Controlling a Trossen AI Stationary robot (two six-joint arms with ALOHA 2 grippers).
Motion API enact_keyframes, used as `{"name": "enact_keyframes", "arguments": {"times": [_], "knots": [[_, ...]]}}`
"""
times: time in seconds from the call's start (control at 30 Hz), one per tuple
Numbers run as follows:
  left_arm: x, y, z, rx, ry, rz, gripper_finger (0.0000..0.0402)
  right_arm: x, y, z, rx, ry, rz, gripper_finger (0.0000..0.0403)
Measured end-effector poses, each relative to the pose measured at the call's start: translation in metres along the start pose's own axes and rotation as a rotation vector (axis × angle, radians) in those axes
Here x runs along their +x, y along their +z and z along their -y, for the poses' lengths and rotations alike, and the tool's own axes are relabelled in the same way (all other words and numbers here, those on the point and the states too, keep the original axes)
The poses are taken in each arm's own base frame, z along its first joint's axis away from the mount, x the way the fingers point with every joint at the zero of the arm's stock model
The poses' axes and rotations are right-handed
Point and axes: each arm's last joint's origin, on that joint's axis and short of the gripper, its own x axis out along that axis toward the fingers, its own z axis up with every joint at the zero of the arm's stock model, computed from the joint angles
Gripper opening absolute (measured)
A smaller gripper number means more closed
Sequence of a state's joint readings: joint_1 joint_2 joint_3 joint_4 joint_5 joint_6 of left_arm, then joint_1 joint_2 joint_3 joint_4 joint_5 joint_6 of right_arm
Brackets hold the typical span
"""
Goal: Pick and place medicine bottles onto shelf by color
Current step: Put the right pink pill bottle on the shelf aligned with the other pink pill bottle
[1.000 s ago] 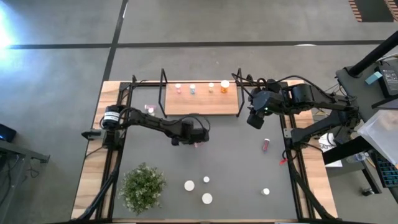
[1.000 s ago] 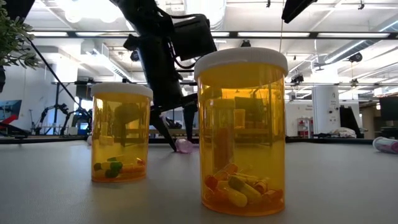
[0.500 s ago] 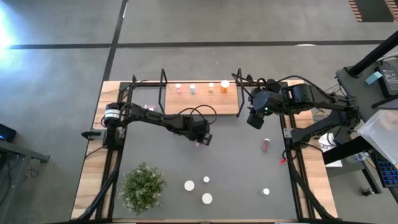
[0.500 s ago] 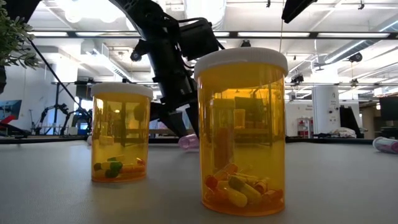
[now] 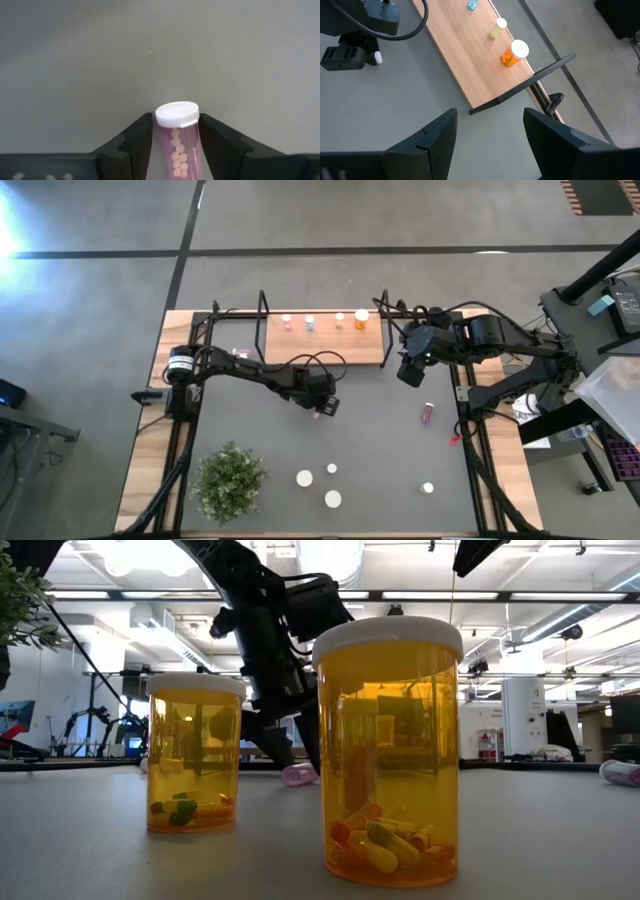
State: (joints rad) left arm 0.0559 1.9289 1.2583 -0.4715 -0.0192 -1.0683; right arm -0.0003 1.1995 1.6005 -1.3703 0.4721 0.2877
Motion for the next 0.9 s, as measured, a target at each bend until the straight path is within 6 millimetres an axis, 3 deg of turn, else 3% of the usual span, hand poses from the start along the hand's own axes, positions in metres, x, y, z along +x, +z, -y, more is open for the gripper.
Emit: {"name": "enact_keyframes", "arguments": {"times": [0.4, 0.9], "knots": [[0.0, -0.014, 0.005, -0.236, -0.046, -0.16, 0.0147, 0.0, 0.0, 0.0, 0.0, 0.0, 0.0, 0.0219], [0.007, -0.016, 0.004, -0.252, -0.018, -0.156, 0.0134, 0.0, 0.0, 0.0, 0.0, 0.0, 0.0, 0.0219]]}}
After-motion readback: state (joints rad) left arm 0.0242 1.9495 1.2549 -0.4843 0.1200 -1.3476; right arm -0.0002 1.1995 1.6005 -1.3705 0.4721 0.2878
